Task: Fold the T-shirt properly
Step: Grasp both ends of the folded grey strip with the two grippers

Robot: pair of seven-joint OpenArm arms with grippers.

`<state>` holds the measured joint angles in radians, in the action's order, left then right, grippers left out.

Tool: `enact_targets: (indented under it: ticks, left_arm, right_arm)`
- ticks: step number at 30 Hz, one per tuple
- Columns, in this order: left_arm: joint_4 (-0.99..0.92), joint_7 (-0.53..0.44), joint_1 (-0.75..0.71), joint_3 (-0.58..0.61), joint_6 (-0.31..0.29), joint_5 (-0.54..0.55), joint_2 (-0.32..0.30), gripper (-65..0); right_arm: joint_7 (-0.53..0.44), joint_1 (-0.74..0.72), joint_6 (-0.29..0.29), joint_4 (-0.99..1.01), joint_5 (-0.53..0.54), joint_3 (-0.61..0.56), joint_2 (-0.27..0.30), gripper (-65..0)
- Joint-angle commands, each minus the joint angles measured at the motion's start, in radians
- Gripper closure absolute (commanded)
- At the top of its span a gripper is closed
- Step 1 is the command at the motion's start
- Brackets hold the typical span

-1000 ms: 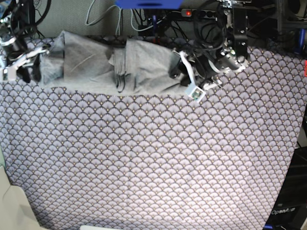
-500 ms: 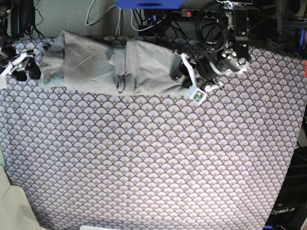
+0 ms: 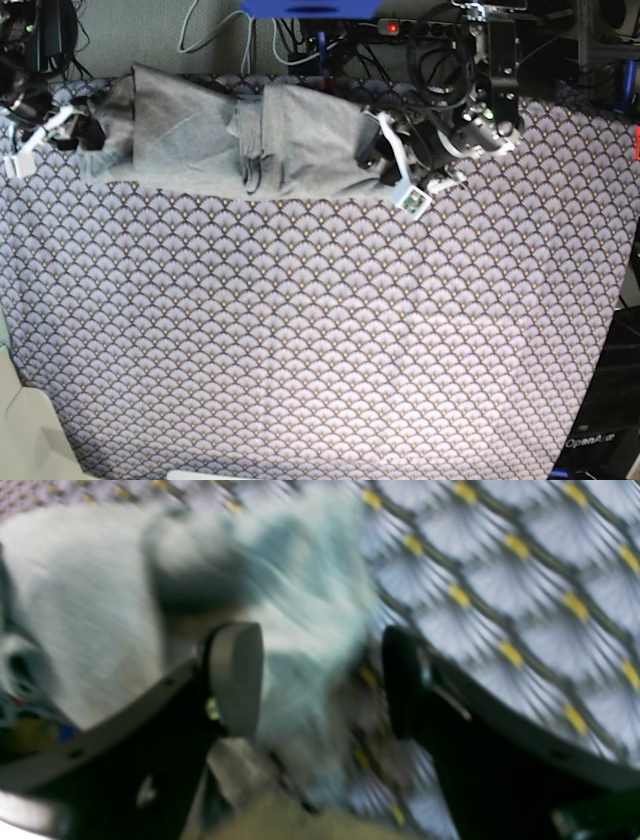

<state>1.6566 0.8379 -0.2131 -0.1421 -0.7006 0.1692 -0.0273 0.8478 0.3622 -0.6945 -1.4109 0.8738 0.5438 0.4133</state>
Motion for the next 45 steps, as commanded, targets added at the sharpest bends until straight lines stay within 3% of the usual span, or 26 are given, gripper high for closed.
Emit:
enact_targets:
  ticks: [1, 9, 16, 19, 25, 31, 37, 45]
  left_arm:
    - [0.02, -0.015, 0.01, -0.001, 0.002, 0.008, -0.001, -24.6]
    - [0.021, -0.015, 0.008, -0.057, 0.002, 0.013, 0.007, -24.6]
    - [0.021, -0.013, 0.008, -0.077, 0.002, 0.014, 0.007, -24.6]
    - [0.023, -0.013, 0.008, -0.078, 0.002, 0.014, 0.007, -24.6]
    - [0.044, -0.013, 0.008, -0.096, 0.002, 0.016, 0.007, -24.6]
    - [0.104, 0.005, 0.01, -0.189, 0.002, 0.017, 0.028, -24.6]
    - [0.13, 0.054, 0.011, -0.198, 0.002, 0.017, 0.025, -24.6]
    - [0.119, 0.054, 0.008, -0.198, 0.002, 0.008, 0.028, -24.6]
  right_arm:
    - [-0.019, -0.004, -0.004, 0.005, 0.018, 0.009, 0.023, -39.0]
    - [-0.019, -0.016, -0.004, 0.035, 0.018, -0.041, 0.022, -38.9]
    - [-0.014, -0.012, -0.004, 0.026, 0.018, -0.052, -0.044, -37.4]
    - [-0.014, -0.012, -0.004, 0.026, 0.018, -0.054, -0.067, -29.3]
    - [-0.009, -0.018, -0.004, 0.026, 0.017, -0.054, -0.077, -0.3]
    - [-0.008, -0.005, -0.004, -0.112, 0.015, -0.05, -0.07, 0.0]
    - [0.023, 0.028, -0.004, -0.319, 0.015, -0.05, -0.081, 0.0]
    - [0.176, 0.021, -0.004, -0.512, 0.015, -0.054, -0.178, 0.0]
